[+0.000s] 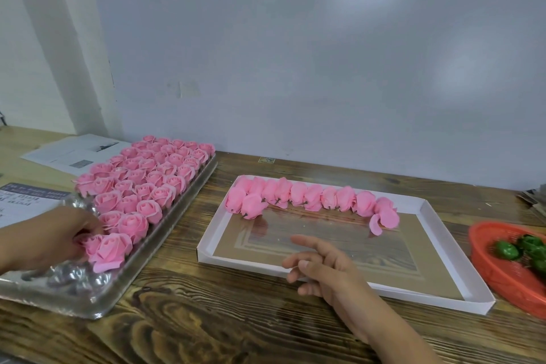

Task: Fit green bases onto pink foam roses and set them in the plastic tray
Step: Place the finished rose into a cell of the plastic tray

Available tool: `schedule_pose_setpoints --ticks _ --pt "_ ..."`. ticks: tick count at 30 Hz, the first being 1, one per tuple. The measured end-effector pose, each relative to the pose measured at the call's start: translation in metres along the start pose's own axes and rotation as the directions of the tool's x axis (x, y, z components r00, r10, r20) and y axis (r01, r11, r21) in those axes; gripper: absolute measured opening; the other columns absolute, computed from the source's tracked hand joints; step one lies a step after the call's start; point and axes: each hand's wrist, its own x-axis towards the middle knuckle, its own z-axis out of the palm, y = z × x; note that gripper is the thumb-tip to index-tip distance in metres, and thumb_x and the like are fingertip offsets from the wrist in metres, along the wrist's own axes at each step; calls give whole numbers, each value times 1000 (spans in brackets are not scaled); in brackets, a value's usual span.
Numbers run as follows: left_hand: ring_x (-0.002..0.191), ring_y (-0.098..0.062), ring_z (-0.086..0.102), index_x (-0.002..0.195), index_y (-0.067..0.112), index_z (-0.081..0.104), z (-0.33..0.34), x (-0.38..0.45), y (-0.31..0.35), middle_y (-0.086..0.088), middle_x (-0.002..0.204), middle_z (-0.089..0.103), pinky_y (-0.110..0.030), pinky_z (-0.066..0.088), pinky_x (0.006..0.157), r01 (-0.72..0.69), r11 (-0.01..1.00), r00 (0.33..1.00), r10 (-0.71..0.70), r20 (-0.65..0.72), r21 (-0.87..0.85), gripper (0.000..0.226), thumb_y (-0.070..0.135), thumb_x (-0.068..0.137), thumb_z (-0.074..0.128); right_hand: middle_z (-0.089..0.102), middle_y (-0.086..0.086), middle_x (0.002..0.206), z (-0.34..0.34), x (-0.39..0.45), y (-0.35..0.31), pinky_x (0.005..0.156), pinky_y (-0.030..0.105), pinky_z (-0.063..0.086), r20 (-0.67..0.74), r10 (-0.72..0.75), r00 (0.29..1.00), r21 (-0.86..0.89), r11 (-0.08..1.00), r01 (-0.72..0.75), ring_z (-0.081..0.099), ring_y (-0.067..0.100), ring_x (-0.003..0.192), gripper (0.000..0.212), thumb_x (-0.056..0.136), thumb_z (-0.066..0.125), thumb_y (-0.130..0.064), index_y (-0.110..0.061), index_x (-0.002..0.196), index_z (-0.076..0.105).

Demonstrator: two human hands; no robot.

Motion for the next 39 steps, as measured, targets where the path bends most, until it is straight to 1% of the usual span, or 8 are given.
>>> schedule_pose_setpoints --ticks 4,8,11,16,19,27,34,39 --pt "64 -1 64 67 44 67 -10 -13 14 13 68 68 -24 52 61 41 999 999 -41 4 34 39 13 59 88 72 16 105 1 0 0 69 28 53 -1 3 1000 -5 1000 -3 67 22 86 37 92 57 -2 -14 127 57" --pt "62 3 56 90 48 65 -26 -36 52 21 81 61 -14 44 54 -12 997 965 -8 -262 -75 77 -8 47 93 72 15 104 1 -1 -2 68 27 53 4 21 1000 -8 1000 -21 67 21 86 34 92 58 -3 -13 125 60" --pt "79 1 53 95 52 59 -43 -43 124 12 103 65 -18 47 66 23 995 962 -50 -267 -102 57 1 77 77 72 16 105 0 -2 -3 66 27 52 -3 24 1000 3 1000 -24 67 21 86 32 93 58 -3 -13 123 62" --pt "96 13 57 96 45 68 -21 -53 261 32 94 62 -7 44 80 -338 882 936 277 -217 -329 10 37 92 67 72 16 103 0 -2 -4 66 27 52 10 16 1000 23 1000 -16 66 21 84 31 93 57 -2 -10 122 62" --pt "101 8 53 110 36 66 17 -47 299 27 105 57 -16 43 90 -432 838 902 400 -162 -333 22 49 93 64 72 16 100 0 -2 -4 66 27 53 17 14 1000 36 999 -15 66 21 82 31 92 57 0 -7 122 62" --pt "68 -3 58 75 28 64 44 -39 314 17 76 60 -16 39 55 -516 845 797 412 -442 -142 14 34 85 73 71 17 96 6 3 -10 65 28 54 -5 -43 999 188 981 43 66 20 78 31 82 66 -5 -2 112 65" --pt "82 -7 64 87 28 73 45 -39 316 15 84 66 -27 54 66 -548 815 783 420 -458 -190 29 43 93 50 60 3 64 38 71 -14 76 44 55 -288 -89 953 -505 860 -72 58 15 62 22 84 68 -20 -15 68 55" --pt "82 -11 65 87 24 76 44 -39 317 12 85 68 -29 55 68 -561 809 775 439 -455 -177 28 39 94 53 49 1 54 60 128 -10 60 35 47 -357 -62 932 -585 792 -172 52 21 57 29 85 57 -25 -13 59 52"
